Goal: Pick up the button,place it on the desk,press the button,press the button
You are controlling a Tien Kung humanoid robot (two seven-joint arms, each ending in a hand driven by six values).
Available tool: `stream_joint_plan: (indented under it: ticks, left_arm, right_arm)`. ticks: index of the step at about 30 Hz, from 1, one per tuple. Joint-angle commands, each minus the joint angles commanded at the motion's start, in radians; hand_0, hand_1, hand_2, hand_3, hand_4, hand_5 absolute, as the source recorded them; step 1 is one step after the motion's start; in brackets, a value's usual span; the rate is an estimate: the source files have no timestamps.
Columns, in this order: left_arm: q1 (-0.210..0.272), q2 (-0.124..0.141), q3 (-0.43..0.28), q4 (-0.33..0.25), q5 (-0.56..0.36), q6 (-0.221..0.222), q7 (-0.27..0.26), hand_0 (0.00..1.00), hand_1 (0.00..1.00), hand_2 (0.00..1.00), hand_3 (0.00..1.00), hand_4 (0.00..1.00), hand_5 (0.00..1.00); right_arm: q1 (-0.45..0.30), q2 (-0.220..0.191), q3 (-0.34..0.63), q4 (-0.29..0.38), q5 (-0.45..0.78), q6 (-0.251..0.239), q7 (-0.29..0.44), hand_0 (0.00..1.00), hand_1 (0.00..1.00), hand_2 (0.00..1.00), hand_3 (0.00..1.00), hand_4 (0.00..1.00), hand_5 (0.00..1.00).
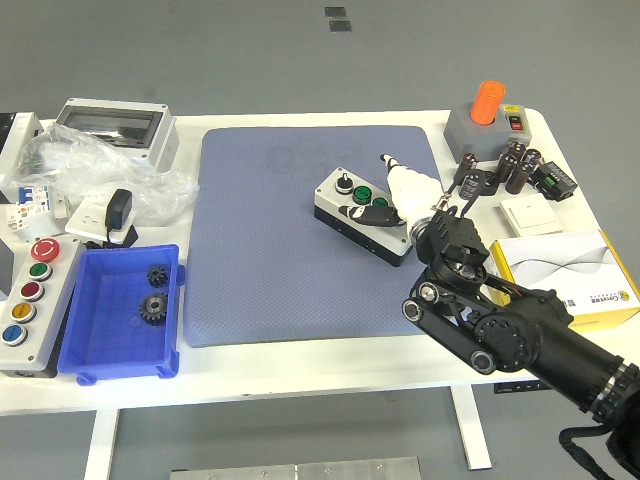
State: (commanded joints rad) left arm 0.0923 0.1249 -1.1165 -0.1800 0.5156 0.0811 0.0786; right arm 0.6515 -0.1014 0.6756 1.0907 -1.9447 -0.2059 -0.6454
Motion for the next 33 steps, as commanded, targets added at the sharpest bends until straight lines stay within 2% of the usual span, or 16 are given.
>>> stream_joint_plan:
  ticks: [9,10,15,16,21,22,26,27,32,33]
  left_arm:
    - [0.0,0.0,0.001,0.0,0.003,0.0,0.001,0.65,0.636,0.606,0.661,0.676,0.291]
    - [0.0,0.0,0.001,0.0,0.004,0.0,0.001,0.65,0.637,0.607,0.661,0.676,0.29]
    - [-0.001,0.001,0.001,0.0,0.006,0.0,0.0,0.65,0.637,0.607,0.661,0.676,0.29]
    - [-0.001,0.001,0.001,0.0,0.006,0.0,0.0,0.65,0.637,0.607,0.661,0.676,0.289]
    - [-0.001,0.002,0.001,0.0,0.009,0.0,0.0,0.65,0.637,0.607,0.661,0.676,0.289]
    - [-0.001,0.002,0.001,0.0,0.009,-0.001,-0.001,0.65,0.637,0.607,0.661,0.676,0.291]
    - [-0.001,0.003,0.0,0.0,0.011,-0.001,-0.001,0.65,0.637,0.607,0.661,0.676,0.291]
    - [-0.001,0.003,-0.001,0.0,0.012,-0.001,-0.001,0.649,0.636,0.607,0.66,0.675,0.292]
    - [-0.003,0.003,-0.001,0.0,0.013,-0.001,-0.002,0.649,0.636,0.607,0.66,0.675,0.292]
    - [-0.004,0.003,-0.001,0.0,0.013,-0.001,-0.002,0.649,0.637,0.608,0.661,0.676,0.292]
  right_arm:
    - [0.005,-0.003,-0.026,-0.001,-0.009,0.003,0.0,0.734,0.834,0.869,0.998,0.998,0.636]
    - [0.006,-0.003,-0.029,-0.002,-0.01,0.004,0.0,0.721,0.772,0.745,0.998,0.998,0.494]
    - [0.008,-0.003,-0.043,-0.01,-0.014,0.015,0.0,0.721,0.772,0.745,0.998,0.998,0.494]
    - [0.008,-0.003,-0.045,-0.011,-0.014,0.015,0.0,0.685,0.661,0.637,0.837,0.871,0.284]
    - [0.01,-0.002,-0.052,-0.021,-0.018,0.019,0.0,0.685,0.661,0.637,0.837,0.871,0.284]
    - [0.01,-0.002,-0.053,-0.023,-0.019,0.021,0.0,0.633,0.59,0.549,0.723,0.752,0.18]
    - [0.011,-0.001,-0.055,-0.03,-0.028,0.019,0.0,0.633,0.59,0.549,0.723,0.752,0.18]
    - [0.011,-0.001,-0.055,-0.03,-0.031,0.017,0.0,0.502,0.545,0.488,0.613,0.594,0.146]
    - [0.014,0.0,-0.056,-0.033,-0.052,0.002,0.0,0.502,0.545,0.488,0.613,0.594,0.146]
    - [0.015,0.0,-0.056,-0.034,-0.055,0.0,0.0,0.355,0.492,0.459,0.561,0.502,0.137]
